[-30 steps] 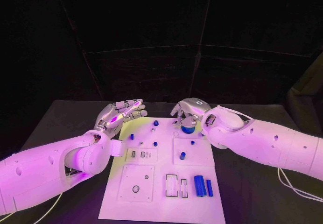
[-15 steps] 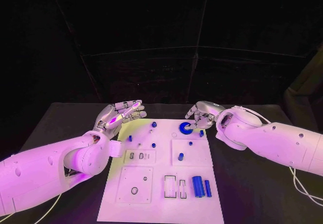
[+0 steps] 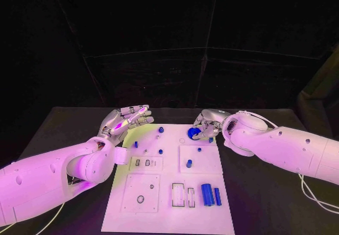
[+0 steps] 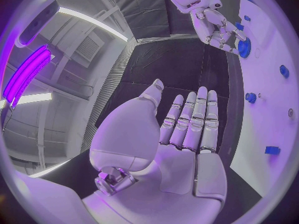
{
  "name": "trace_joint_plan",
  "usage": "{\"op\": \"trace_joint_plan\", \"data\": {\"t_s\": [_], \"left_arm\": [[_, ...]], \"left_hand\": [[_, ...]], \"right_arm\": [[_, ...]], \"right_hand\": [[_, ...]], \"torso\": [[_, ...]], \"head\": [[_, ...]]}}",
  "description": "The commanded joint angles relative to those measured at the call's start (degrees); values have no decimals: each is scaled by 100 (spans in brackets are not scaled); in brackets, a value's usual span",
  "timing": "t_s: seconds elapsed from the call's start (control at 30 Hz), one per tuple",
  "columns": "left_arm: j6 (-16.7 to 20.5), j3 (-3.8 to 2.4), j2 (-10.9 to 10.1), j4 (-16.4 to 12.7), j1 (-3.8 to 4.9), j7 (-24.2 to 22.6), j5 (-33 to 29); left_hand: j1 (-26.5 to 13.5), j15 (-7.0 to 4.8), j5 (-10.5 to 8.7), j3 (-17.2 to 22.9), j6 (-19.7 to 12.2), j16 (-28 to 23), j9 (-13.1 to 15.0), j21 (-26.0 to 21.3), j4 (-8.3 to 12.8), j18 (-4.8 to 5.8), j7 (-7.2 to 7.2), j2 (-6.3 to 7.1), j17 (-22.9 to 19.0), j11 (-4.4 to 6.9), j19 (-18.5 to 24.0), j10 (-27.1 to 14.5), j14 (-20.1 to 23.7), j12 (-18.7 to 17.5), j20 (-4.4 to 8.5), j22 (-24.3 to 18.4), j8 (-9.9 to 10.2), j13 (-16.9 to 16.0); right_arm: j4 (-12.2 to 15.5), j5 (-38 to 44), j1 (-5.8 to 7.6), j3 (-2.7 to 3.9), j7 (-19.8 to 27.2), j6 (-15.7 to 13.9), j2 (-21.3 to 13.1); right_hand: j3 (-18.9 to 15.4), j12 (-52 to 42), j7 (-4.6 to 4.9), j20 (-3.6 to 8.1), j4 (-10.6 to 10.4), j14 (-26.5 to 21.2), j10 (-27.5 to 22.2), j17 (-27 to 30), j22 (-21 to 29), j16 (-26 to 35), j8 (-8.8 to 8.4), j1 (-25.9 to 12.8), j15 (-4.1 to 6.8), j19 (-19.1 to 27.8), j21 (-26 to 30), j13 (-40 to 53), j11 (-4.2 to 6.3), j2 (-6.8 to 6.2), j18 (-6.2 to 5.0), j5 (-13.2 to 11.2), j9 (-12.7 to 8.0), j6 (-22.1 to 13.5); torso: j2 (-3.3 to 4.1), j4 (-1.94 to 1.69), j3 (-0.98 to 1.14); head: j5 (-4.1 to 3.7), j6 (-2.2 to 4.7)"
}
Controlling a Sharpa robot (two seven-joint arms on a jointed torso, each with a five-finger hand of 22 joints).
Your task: Assemble the parts on the task board
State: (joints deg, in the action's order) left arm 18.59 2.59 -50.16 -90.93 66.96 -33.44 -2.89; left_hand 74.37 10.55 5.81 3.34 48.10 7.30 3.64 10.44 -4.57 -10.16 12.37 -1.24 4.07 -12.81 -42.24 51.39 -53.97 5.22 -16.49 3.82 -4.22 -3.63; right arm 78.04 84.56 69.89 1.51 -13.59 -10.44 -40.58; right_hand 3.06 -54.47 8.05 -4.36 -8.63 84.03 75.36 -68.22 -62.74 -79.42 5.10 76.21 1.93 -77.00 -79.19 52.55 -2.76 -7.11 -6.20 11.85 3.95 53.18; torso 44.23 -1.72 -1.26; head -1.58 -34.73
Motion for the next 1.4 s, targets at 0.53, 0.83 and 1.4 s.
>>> {"op": "trace_joint_plan", "data": {"t_s": [0.53, 0.83, 1.4], "left_arm": [[-125, 0, 3, 27, 9, 19, 36], [-143, 3, 6, 38, 9, 38, 36], [-149, 6, -8, 33, 9, 49, 36]], "left_hand": [[5, 9, -17, 19, -11, -33, -2, -41, 28, 13, 330, -55, -5, -7, 5, -42, 9, -29, -7, -4, 34, 4], [6, 9, -17, 22, -10, -34, -2, -42, 30, 13, 330, -58, -5, -7, 5, -42, 9, -30, -7, -4, 33, 4], [8, 9, -18, 30, -16, -36, -2, -45, 36, 12, 329, -67, -5, -7, 4, -42, 9, -31, -7, -4, 34, 4]], "right_arm": [[-48, 492, 9, 6, -108, 68, 56], [-56, 713, 8, 5, -90, 84, 84], [331, 1153, 3, 5, 152, -772, 153]], "right_hand": [[130, -333, -14, -10, 50, 249, 87, -125, -97, -82, 107, 263, -20, -50, -84, 413, 15, 123, 105, 33, 13, 58], [443, -513, -31, 8, 294, 249, 134, -187, -151, -107, 208, 590, 2, -54, -118, 656, 41, 258, 111, -198, 29, 240], [1243, -814, -202, 108, 425, 268, 329, -321, -317, -154, 398, 345, 114, -116, -207, 1052, 180, 377, 140, -413, 42, 872]], "torso": [[5, -1, 3], [4, -4, -1], [1, -10, -6]], "head": [[7, -44], [4, -66], [30, -59]]}}
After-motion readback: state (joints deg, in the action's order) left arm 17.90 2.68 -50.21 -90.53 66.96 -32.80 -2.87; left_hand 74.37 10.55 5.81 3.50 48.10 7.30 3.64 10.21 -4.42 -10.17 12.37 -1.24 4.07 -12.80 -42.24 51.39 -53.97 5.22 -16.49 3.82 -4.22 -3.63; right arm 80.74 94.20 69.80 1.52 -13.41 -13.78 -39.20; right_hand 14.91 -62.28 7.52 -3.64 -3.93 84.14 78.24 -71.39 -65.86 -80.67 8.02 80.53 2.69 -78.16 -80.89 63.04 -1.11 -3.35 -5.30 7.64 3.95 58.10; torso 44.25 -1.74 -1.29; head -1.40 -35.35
